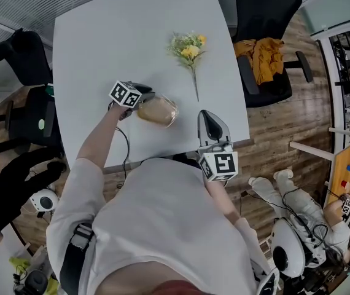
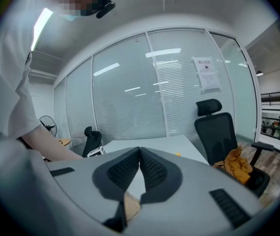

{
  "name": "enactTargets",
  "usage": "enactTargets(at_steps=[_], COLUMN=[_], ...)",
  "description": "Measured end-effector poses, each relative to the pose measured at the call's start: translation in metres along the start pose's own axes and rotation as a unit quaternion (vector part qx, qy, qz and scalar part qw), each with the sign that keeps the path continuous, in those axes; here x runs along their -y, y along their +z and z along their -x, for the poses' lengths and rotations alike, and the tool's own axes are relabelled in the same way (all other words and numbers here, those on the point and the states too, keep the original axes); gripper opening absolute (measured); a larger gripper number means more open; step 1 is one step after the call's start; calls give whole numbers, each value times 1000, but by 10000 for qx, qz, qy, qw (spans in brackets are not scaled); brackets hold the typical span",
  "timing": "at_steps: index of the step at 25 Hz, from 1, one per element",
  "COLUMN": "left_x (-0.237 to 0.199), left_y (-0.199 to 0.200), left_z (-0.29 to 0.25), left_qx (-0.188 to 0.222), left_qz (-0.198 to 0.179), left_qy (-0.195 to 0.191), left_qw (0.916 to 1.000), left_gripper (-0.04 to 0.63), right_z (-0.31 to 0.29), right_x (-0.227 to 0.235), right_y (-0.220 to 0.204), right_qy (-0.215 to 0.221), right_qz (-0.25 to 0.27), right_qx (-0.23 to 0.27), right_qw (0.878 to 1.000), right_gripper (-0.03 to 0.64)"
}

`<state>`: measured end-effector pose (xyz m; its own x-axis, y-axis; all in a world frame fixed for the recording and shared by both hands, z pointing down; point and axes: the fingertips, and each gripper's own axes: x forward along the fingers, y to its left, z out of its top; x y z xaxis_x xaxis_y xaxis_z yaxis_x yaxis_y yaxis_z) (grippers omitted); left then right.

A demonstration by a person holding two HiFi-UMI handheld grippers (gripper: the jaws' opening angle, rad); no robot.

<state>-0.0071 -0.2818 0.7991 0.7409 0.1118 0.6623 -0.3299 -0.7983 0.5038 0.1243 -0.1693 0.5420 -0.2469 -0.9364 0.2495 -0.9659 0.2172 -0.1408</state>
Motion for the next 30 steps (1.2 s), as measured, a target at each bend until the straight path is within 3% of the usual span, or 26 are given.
enactTargets(at_steps=[11, 17, 30], left_x=[23, 45, 90], left_y=[6, 10, 14], left_z=[21, 33, 53], left_qx=[344, 504, 706], left_qz=[-85, -271, -684], left_qy=[-26, -14, 143], left_qw=[9994, 9984, 9951], left_gripper=[86, 54, 52], right_z=[16, 30, 49], right_x=[-10, -15, -19], right_y=[6, 11, 19], right_qy=[73, 104, 247], right_qz=[-33, 20, 11], right_qx=[247, 425, 671], right_qw=[9997, 9990, 9974], right_gripper=[8, 8, 8])
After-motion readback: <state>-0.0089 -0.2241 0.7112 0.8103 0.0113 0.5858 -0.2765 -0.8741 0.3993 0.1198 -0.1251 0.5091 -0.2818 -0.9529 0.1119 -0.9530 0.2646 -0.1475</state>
